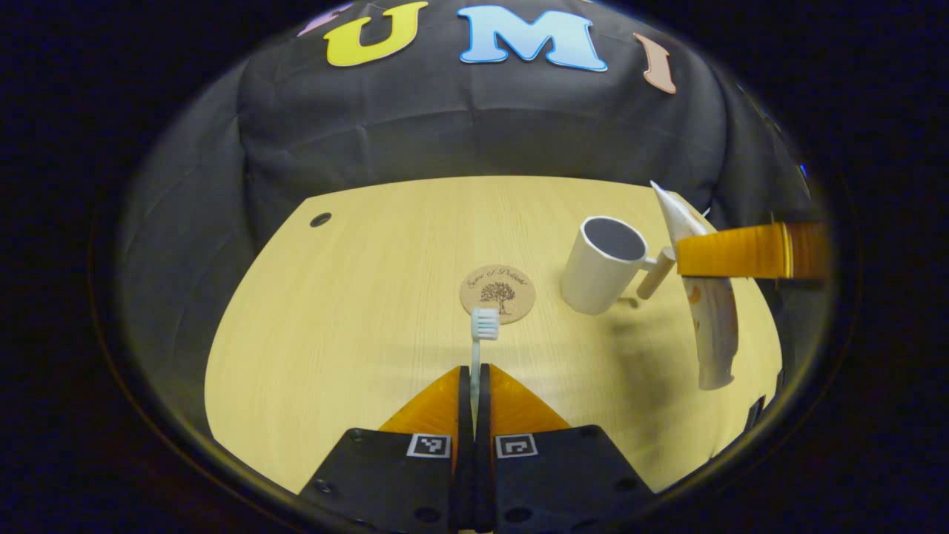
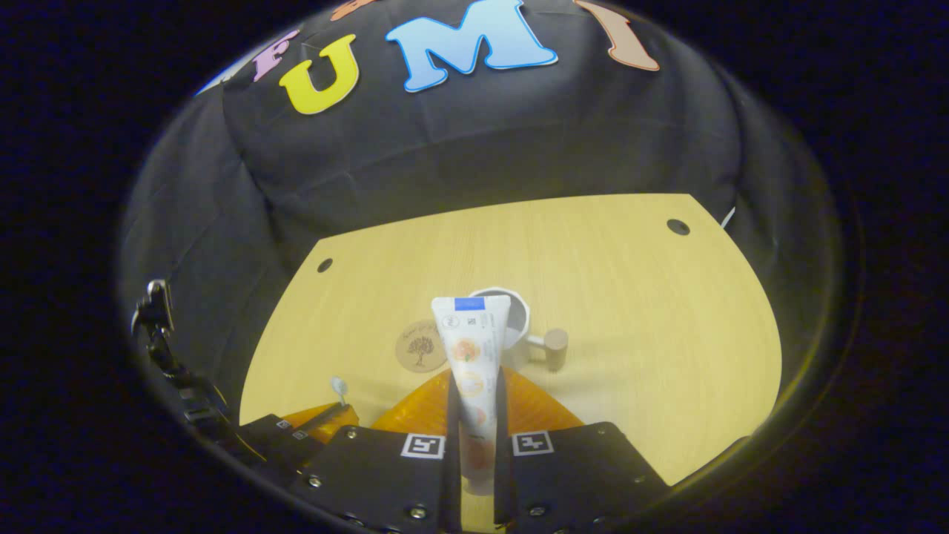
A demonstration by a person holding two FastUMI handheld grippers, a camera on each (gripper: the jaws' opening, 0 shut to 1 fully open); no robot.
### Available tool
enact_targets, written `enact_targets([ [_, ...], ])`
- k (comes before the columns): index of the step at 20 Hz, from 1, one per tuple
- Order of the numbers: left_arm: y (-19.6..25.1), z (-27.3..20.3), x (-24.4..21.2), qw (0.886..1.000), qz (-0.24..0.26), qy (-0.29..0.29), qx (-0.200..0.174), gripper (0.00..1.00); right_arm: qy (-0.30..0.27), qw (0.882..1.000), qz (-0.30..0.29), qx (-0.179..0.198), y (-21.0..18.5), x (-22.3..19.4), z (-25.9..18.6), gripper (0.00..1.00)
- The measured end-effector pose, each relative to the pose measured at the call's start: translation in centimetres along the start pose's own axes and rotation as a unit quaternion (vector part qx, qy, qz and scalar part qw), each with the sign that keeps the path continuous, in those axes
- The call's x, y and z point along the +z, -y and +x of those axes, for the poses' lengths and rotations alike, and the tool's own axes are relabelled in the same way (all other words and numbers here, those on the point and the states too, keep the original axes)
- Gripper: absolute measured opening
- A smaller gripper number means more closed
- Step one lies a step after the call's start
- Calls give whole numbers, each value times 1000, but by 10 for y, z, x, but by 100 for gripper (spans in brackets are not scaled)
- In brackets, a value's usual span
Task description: Put the toothbrush and toothpaste on the desktop into the cup, then pick up the cup and place it on the coaster on the desktop.
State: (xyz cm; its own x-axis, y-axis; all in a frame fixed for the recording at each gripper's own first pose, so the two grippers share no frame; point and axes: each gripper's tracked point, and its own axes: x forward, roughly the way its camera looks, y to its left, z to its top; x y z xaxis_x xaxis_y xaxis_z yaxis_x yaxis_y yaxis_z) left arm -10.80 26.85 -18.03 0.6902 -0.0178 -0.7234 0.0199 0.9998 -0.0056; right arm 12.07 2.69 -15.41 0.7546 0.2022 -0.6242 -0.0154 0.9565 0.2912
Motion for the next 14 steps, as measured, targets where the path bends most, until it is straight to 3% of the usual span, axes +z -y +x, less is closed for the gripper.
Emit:
enact_targets([
  [5, -102, -104, 9, 1000, 5, 14, -1, 8, 46, 999, 2, -2, 4, 45, 12, 18],
  [14, -158, -209, -13, 1000, 9, 24, 1, 8, 98, 995, 24, 6, 3, 90, 53, 18],
])
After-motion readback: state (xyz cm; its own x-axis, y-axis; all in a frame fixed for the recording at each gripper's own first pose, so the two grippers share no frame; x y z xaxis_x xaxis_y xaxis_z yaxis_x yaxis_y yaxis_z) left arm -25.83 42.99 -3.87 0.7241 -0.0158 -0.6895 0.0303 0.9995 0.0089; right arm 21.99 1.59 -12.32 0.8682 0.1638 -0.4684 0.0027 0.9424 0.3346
